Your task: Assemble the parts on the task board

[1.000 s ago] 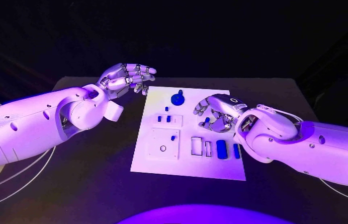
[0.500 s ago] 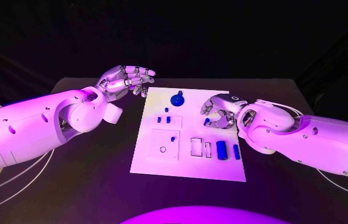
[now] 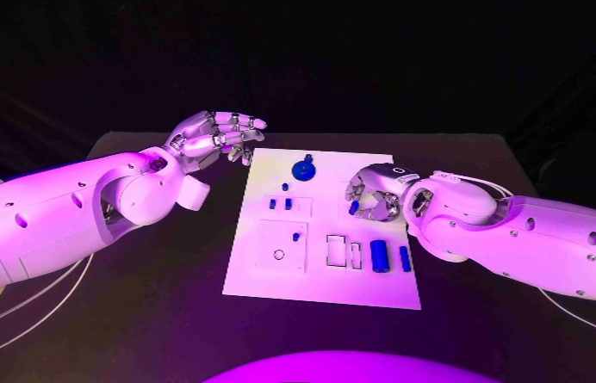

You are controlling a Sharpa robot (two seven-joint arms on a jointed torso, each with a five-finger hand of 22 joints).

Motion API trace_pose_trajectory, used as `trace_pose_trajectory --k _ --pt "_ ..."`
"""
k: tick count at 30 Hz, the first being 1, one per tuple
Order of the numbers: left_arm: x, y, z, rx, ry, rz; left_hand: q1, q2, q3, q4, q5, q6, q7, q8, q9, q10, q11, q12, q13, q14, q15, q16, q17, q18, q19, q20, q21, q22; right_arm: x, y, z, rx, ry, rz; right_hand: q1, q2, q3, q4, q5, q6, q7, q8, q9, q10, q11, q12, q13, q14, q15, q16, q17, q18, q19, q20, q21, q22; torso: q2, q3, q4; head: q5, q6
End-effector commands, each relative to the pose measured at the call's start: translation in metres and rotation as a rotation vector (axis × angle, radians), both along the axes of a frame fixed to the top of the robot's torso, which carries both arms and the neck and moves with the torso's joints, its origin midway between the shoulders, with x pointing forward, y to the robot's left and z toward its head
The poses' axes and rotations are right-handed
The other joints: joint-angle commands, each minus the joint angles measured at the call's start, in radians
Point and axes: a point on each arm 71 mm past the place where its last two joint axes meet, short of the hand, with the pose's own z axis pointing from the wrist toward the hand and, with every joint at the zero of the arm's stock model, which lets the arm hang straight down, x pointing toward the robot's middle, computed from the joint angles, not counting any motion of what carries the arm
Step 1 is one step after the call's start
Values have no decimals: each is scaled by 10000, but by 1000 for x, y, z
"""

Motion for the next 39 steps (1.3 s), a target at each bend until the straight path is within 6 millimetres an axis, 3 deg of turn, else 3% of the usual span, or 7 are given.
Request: trace_pose_trajectory --k 1,6,14,24,39 --pt "-1 -2 1 -105 -30 -180 93 -44 -50 -10 21 -66 -24 33 0 -38 -1 37 2 -13 45 0 -7 75 45 19 -40 -9 0 0 -3 -305 11 87 29 29 193 47 75 160 35 52 30 145 -17 64 -26 69 -12 53 29 -150 99 7 91 615 8 6 8 -2 -1" --pt "-1 -2 1 -99 -30 -165 91 -38 -57 -1 21 -55 -25 55 6 -47 -2 55 8 -21 44 2 -9 76 44 20 -46 -13 -1 2 -5 -56 12 102 -83 51 708 254 237 635 163 222 139 769 -172 77 -77 228 -131 215 263 -219 281 -123 387 866 8 2 -1 -1 -23" --pt "-1 -1 1 -93 -27 -155 91 -36 -57 1 21 -55 -26 58 6 -49 -3 58 9 -19 44 5 -3 76 45 20 -46 -14 -3 7 -4 276 -36 181 -181 -35 1036 301 253 890 119 333 259 1243 -272 -63 -120 345 -209 345 490 -296 455 -235 699 1125 7 2 4 -10 -58" --pt "0 -1 0 -84 -19 -147 91 -36 -57 1 21 -55 -26 58 6 -49 -3 58 9 -19 44 5 -3 76 45 20 -46 -14 -1 3 -1 512 -570 -309 -116 390 1404 -35 262 1361 -82 716 645 2149 -551 2 67 361 -457 337 487 -404 675 -405 1151 1497 -4 2 0 -1 -73" --pt "0 -1 0 -75 -21 -118 119 -28 -49 -11 24 -56 -32 71 9 -54 -9 75 14 -21 40 10 2 78 47 17 -48 -17 -16 6 14 1371 -505 -358 -159 452 1468 -126 315 1345 -90 794 774 2237 -576 -62 101 364 -492 330 481 -419 705 -439 1214 1552 -16 -6 -2 41 -75"
